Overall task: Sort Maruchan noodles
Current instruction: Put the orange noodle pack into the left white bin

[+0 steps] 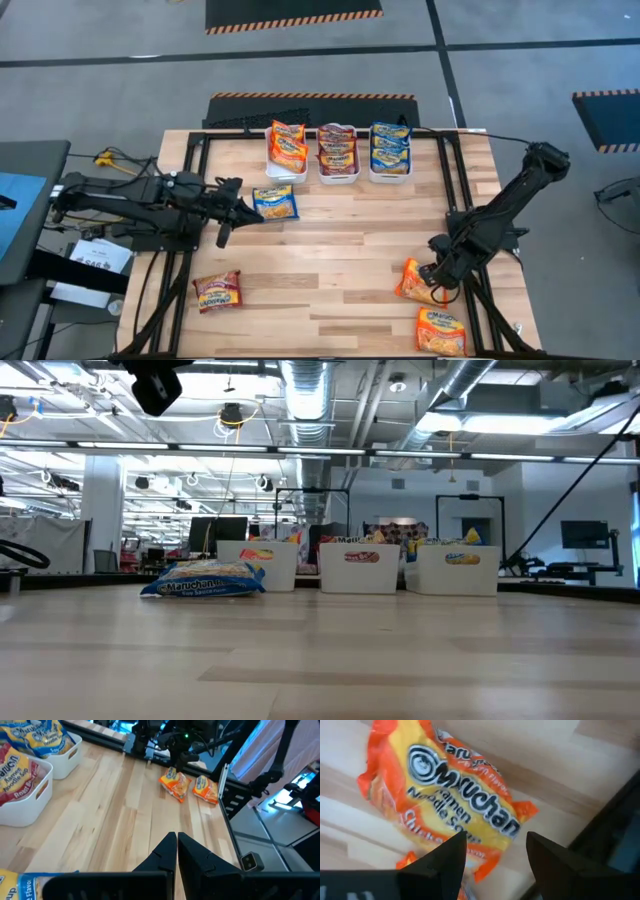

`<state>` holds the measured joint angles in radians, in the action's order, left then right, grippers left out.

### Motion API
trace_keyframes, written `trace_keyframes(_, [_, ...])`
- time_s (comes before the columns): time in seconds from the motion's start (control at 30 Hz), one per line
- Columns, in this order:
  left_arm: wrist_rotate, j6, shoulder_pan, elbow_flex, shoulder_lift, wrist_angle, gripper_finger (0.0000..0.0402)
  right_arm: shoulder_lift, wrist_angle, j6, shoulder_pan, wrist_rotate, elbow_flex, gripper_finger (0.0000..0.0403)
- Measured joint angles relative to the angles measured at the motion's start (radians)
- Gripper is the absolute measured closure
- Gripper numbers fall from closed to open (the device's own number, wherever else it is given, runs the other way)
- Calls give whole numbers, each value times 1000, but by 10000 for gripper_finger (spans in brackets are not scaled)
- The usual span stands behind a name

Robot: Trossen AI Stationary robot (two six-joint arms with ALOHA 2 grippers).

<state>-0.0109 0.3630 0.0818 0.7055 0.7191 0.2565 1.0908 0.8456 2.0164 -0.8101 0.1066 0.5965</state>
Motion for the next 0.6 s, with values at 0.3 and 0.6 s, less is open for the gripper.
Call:
trace_keyframes(0.3, [12,0,0,0,15,-2,401,2,-150,76,2,-3,-106,173])
trace_keyframes(0.6, [45,3,0,0,14,-2,401,10,-270,132,3,-4,-173,273])
